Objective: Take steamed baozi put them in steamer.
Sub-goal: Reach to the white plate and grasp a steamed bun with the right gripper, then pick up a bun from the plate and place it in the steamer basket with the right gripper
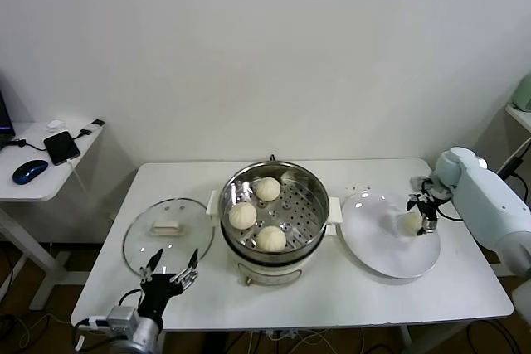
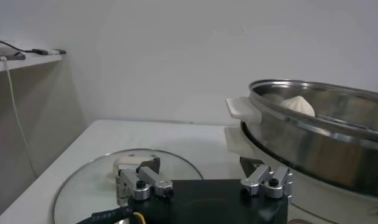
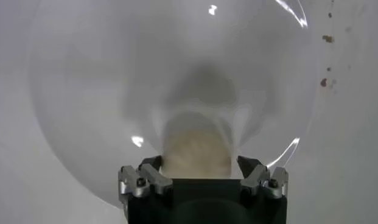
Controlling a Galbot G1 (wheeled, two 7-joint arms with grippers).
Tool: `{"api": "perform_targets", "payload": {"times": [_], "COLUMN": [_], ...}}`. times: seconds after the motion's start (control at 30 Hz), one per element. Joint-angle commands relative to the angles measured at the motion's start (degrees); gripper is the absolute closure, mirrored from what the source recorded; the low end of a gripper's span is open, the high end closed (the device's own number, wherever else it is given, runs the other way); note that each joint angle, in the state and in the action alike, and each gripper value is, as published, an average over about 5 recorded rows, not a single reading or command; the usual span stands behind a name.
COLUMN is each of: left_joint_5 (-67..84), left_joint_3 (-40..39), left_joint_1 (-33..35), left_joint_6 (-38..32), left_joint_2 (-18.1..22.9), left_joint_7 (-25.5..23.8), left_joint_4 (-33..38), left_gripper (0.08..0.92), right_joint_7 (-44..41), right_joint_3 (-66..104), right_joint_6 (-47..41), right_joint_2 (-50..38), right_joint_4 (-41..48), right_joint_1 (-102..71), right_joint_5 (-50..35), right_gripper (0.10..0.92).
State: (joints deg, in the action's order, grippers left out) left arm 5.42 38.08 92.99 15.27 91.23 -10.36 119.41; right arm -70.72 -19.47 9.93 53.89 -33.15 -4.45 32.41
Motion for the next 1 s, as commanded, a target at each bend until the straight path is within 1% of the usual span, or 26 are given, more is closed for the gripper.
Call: {"api": "perform_targets", "payload": {"times": [0.03, 0.1, 0.17, 0.4, 0.53, 0.63, 0.77, 1.0], "left_joint_5": [0.0, 0.0, 0.0, -0.1, -0.5, -0.5, -0.5, -1.2], "left_joint_3": [0.1, 0.1, 0.1, -0.2, -0.5, -0.6, -0.7, -0.6], "left_joint_1": [0.0, 0.0, -0.1, -0.2, -0.3, -0.4, -0.6, -1.6], "left_joint_6": [0.0, 0.0, 0.0, -0.1, -0.2, -0.4, -0.5, -0.8], "left_joint_2": [0.0, 0.0, 0.0, 0.0, 0.1, 0.1, 0.1, 0.0], "left_joint_7": [0.0, 0.0, 0.0, 0.0, 0.1, 0.1, 0.2, 0.5], "left_joint_4": [0.0, 0.0, 0.0, -0.2, -0.3, -0.1, 0.2, 0.9], "left_gripper": [0.177, 0.177, 0.177, 0.177, 0.177, 0.177, 0.177, 0.177], "right_joint_7": [0.4, 0.2, 0.0, -0.8, -2.1, -3.3, -5.6, -6.9], "right_joint_3": [0.2, 0.2, 0.3, 0.3, -1.9, -5.2, -11.7, -31.6], "right_joint_6": [0.0, 0.0, 0.0, -0.7, -2.3, -4.5, -10.0, -21.7], "right_joint_2": [0.2, 0.2, 0.1, -0.7, -2.2, -4.1, -7.1, -10.3], "right_joint_4": [0.3, 0.2, 0.0, -1.3, -4.5, -8.6, -15.6, -28.1], "right_joint_1": [-0.1, -0.1, -0.1, 0.0, 0.8, 2.2, 6.3, 23.3], "right_joint_5": [0.3, 0.3, 0.3, -0.1, -3.4, -7.5, -14.7, -33.4], "right_gripper": [0.206, 0.220, 0.260, 0.458, 0.576, 0.629, 0.642, 0.637]}}
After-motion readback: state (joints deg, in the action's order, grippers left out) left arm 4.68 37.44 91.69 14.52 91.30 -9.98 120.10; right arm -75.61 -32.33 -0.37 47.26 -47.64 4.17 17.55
